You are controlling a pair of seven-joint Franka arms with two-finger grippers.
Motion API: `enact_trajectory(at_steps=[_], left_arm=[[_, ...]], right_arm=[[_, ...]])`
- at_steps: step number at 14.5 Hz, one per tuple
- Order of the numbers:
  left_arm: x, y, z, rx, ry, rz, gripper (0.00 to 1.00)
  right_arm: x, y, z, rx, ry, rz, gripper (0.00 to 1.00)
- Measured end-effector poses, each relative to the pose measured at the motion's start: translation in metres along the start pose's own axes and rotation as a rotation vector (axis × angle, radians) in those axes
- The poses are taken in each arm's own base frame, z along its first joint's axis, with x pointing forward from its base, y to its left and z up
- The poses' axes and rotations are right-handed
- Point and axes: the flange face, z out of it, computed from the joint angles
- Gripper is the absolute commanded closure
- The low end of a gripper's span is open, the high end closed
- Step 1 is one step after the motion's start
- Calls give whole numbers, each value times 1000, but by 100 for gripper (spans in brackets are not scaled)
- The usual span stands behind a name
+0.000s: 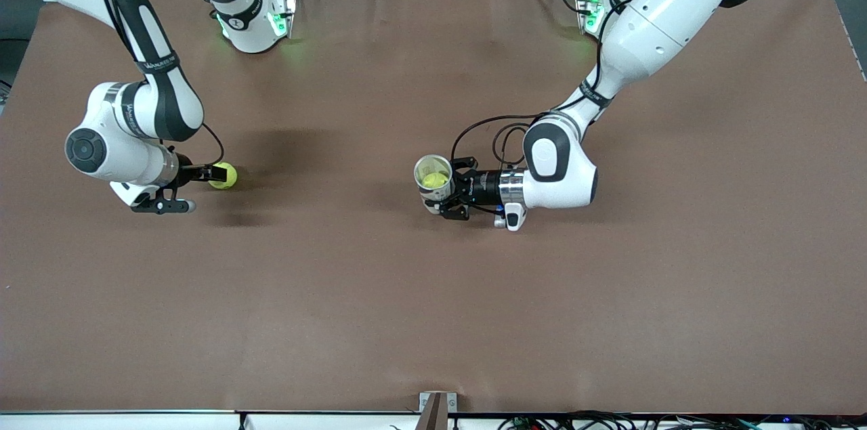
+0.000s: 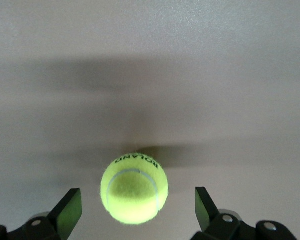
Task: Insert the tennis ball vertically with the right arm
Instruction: 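Grasp the second tennis ball with the right gripper, then carry the second ball over the can opening with the right gripper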
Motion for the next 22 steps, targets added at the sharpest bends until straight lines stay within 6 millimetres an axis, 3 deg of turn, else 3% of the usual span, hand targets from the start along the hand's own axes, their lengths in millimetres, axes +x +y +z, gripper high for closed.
enact_trajectory(at_steps=[5,11,12,18,22], left_arm=[[1,0,0,1,0,-1,24],[1,0,0,1,0,-2,29],[1,0,0,1,0,-4,31],[1,0,0,0,0,-14,31],[1,0,0,0,0,-14,31]], right_arm=[[5,-2,28,-5,-21,-5,0],[3,-8,44,-5,-51,-15,0],[2,-8,45,-4,-53,-17,5],[1,-9,48,-4,-59,-24,54],[0,-11,47,-2,-76,-64,61]])
